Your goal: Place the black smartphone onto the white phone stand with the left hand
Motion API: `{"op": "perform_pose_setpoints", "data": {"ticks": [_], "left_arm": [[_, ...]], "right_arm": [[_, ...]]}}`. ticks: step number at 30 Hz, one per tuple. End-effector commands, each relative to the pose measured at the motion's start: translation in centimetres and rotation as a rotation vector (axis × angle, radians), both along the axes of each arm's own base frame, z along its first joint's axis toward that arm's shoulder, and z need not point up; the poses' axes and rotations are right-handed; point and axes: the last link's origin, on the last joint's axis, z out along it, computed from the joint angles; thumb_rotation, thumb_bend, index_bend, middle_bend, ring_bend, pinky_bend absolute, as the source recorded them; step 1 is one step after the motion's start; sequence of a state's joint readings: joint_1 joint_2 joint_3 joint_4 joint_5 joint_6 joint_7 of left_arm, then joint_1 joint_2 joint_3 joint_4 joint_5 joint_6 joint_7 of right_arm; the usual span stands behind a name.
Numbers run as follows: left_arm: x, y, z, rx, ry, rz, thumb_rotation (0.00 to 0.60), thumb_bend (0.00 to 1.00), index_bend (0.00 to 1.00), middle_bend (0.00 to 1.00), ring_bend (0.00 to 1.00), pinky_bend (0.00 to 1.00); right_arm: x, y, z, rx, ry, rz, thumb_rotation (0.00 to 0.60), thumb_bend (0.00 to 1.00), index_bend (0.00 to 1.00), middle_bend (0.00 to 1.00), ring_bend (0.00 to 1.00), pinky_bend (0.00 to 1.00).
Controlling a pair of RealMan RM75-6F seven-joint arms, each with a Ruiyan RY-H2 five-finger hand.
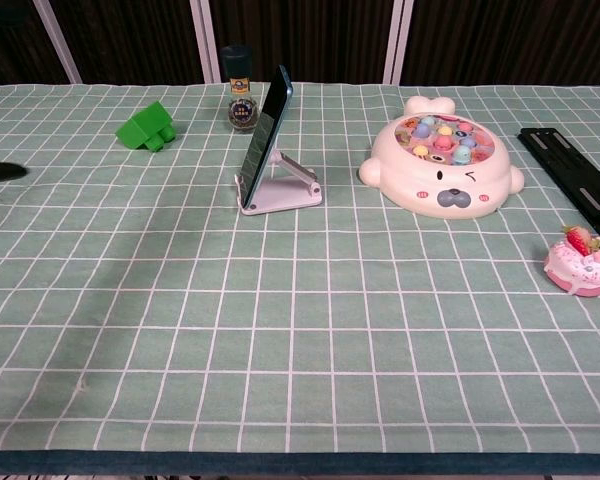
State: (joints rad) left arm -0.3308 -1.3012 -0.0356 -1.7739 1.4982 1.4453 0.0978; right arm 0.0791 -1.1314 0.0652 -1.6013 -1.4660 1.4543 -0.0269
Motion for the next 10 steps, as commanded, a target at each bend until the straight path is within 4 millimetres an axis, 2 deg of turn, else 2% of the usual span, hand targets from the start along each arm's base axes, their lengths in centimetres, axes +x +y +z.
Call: {"op": "perform_pose_setpoints", "data": {"ticks": [1,5,10], "left_arm": [[-4.7,-3.7,2.8,0.058,0.194,0.01,0.6,0.1,0.0,0.0,0.0,0.0],[-7.0,-5.5,3.9,0.115,0.314,-0.009,0.6,0.09,0.0,0.0,0.0,0.0],[-8.5,-6.8,4.6,0.15,0.37,0.003,0.6,0.09,0.0,0.0,0.0,0.0]], "right_arm": [[0.0,0.0,0.0,0.0,0.0,0.0,0.6,0.36,0.07,0.0,0.0,0.15],[0.0,0.0,0.0,0.0,0.001,0.0,0.6,0.36,0.07,0.0,0.0,0.15],[0.0,0.0,0.0,-0.001,0.002,0.001,0.6,0.36,0.07,0.0,0.0,0.15]]}}
